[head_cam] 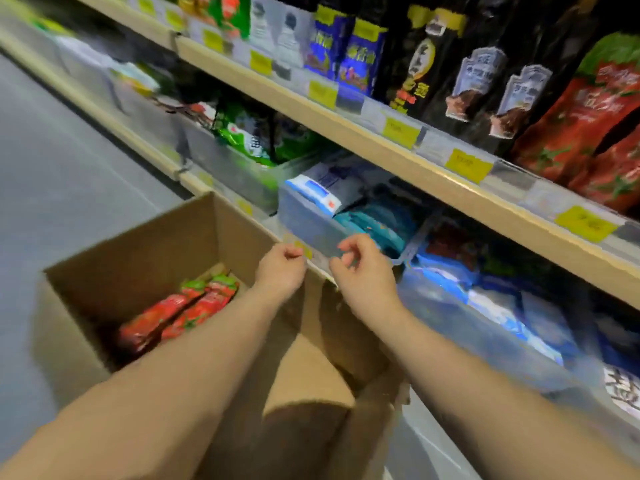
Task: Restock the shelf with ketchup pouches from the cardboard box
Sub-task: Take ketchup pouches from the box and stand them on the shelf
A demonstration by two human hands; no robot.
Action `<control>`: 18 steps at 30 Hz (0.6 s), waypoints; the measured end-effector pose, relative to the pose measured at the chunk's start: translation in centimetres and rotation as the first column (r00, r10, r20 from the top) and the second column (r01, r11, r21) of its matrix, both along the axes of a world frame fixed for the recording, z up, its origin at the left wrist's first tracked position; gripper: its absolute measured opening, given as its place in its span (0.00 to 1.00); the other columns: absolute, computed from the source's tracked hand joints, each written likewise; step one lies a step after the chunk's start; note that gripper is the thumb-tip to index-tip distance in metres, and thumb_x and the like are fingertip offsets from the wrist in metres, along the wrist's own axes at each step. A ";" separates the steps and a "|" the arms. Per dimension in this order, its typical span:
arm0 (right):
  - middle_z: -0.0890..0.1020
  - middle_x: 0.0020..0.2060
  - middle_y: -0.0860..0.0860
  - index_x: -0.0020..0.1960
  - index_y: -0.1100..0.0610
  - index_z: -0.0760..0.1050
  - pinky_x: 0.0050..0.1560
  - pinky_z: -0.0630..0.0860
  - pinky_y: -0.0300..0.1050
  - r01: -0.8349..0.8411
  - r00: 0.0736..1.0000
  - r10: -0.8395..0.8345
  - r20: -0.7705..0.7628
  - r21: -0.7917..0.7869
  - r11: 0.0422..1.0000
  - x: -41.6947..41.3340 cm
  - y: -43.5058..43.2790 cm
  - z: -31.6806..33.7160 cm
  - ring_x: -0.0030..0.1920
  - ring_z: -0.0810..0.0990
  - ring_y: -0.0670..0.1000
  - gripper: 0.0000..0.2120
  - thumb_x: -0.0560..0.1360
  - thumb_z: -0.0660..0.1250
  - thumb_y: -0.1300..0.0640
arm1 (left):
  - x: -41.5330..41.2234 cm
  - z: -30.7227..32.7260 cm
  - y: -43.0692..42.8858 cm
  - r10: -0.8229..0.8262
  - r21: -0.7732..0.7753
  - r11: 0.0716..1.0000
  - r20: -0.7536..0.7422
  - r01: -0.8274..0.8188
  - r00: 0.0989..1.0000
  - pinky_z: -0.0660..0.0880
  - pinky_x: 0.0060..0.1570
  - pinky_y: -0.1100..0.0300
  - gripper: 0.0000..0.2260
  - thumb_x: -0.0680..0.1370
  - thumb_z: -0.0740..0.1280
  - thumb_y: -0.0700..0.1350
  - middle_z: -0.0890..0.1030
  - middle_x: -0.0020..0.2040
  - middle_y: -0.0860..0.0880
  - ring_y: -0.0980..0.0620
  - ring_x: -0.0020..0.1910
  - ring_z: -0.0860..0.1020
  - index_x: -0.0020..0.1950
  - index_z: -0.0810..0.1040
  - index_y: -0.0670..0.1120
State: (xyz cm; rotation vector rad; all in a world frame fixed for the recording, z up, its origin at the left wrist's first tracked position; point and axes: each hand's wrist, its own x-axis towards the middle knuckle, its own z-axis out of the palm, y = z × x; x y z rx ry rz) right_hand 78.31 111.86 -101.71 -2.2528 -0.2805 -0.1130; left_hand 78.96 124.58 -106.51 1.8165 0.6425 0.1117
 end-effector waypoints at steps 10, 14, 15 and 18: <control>0.76 0.38 0.58 0.37 0.54 0.68 0.36 0.69 0.43 0.031 0.685 -0.035 -0.727 -0.019 0.999 -3.8 11.2 -15.0 0.34 0.73 0.55 0.07 0.74 0.60 0.59 | -6.6 -7.6 10.8 -0.122 0.189 0.930 -0.652 0.316 0.748 0.79 0.53 0.49 0.19 0.63 0.73 0.41 0.83 0.52 0.41 0.42 0.53 0.81 0.53 0.80 0.40; 0.75 0.30 0.53 0.33 0.53 0.71 0.29 0.67 0.41 0.027 0.574 -0.023 -0.819 -0.010 1.000 -3.5 13.2 -17.7 0.28 0.71 0.51 0.12 0.75 0.61 0.59 | -5.8 -8.9 12.8 0.009 0.256 0.950 -0.596 0.179 0.803 0.75 0.59 0.48 0.18 0.69 0.61 0.40 0.78 0.60 0.37 0.37 0.60 0.76 0.57 0.76 0.39; 0.74 0.29 0.53 0.32 0.54 0.72 0.30 0.67 0.42 0.024 0.565 -0.026 -0.825 -0.015 1.000 -3.3 13.7 -18.2 0.27 0.71 0.51 0.12 0.75 0.61 0.58 | -5.7 -9.3 13.3 0.077 0.316 0.939 -0.573 0.134 0.816 0.72 0.61 0.48 0.19 0.69 0.61 0.41 0.75 0.62 0.38 0.38 0.63 0.73 0.60 0.73 0.40; 0.77 0.31 0.54 0.30 0.53 0.73 0.37 0.68 0.47 0.008 0.578 -0.040 -0.815 -0.043 0.999 -2.4 15.6 -19.4 0.33 0.74 0.55 0.14 0.74 0.60 0.55 | -4.8 -10.2 14.2 0.146 0.333 0.940 -0.580 0.070 0.801 0.68 0.64 0.49 0.22 0.71 0.60 0.45 0.71 0.66 0.42 0.40 0.67 0.69 0.64 0.70 0.44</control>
